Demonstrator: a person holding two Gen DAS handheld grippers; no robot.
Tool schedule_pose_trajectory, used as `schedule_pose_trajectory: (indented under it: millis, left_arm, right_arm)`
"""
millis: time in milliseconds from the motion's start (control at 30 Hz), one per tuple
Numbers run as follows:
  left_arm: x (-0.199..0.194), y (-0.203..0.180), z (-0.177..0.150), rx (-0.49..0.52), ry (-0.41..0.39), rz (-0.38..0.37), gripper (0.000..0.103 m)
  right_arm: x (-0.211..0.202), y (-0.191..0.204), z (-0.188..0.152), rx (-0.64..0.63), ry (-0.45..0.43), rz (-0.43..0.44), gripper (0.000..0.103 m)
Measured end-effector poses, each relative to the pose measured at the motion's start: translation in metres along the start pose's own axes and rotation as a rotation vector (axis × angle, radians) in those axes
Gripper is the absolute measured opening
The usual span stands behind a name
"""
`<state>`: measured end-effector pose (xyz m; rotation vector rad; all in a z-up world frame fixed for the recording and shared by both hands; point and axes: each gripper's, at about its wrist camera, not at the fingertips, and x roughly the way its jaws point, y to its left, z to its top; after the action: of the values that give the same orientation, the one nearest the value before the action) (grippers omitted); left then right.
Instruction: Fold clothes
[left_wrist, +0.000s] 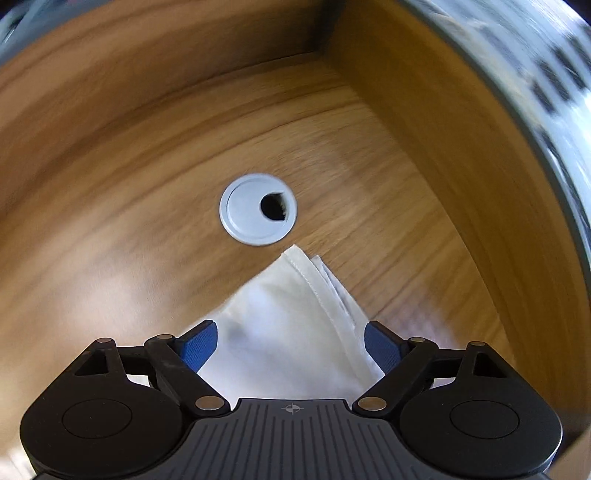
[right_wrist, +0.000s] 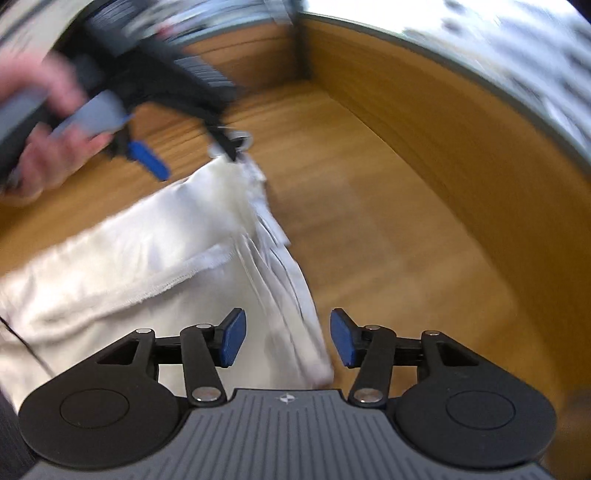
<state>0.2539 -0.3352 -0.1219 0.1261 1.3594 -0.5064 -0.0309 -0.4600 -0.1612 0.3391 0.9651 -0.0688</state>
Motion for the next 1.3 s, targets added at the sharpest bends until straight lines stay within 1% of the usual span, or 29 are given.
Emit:
schedule_pose_trajectory:
  millis: [167,200,267,333,467,600,667,700,767,833,1033,1200,1300]
  left_arm:
    - [-0.006,0.013,0.009,0.282,0.001,-0.045,0.087]
    - [-0.006,0.014,0.009,0.337,0.006,-0.052,0.085]
    - [-0.003,0.015,0.013,0.438,0.014,-0.037,0.076]
    - [-0.002,0.016,0.018,0.517,0.029,-0.045,0.075]
    - [0.009,0.010,0.029,0.616,0.061,-0.107,0.075]
    - [0.024,-0.004,0.036,0.721,0.094,-0.123,0.074]
    - [0.028,-0.009,0.035,0.769,0.113,-0.132,0.068]
    - [0.029,-0.012,0.034,0.791,0.122,-0.136,0.066]
    - [0.034,-0.016,0.033,0.820,0.127,-0.135,0.057]
    - [0.035,-0.018,0.033,0.832,0.121,-0.145,0.052]
    - [0.039,-0.024,0.033,0.870,0.102,-0.173,0.053]
    - [0.045,-0.031,0.031,0.883,0.085,-0.213,0.054]
    - [0.045,-0.032,0.027,0.886,0.070,-0.224,0.053]
  right_arm:
    - [-0.012,-0.018,-0.021,0.245,-0.005,0.027,0.057]
    - [-0.010,-0.020,-0.024,0.275,-0.005,0.029,0.057]
    - [-0.007,-0.023,-0.029,0.325,-0.003,0.032,0.057]
    - [-0.003,-0.023,-0.030,0.355,-0.004,0.030,0.057]
    - [0.003,-0.022,-0.032,0.396,-0.005,0.023,0.057]
    - [0.000,-0.018,-0.036,0.400,0.002,0.008,0.057]
    - [-0.001,-0.018,-0.037,0.406,0.006,0.001,0.057]
    - [-0.001,-0.018,-0.038,0.408,0.007,-0.002,0.057]
    - [-0.002,-0.018,-0.040,0.413,0.009,-0.009,0.057]
    - [-0.002,-0.019,-0.041,0.420,0.013,-0.014,0.056]
    - [-0.004,-0.024,-0.045,0.475,0.016,0.005,0.056]
    - [0.004,-0.022,-0.038,0.456,-0.004,0.029,0.055]
    - [0.010,-0.020,-0.031,0.436,-0.023,0.022,0.046]
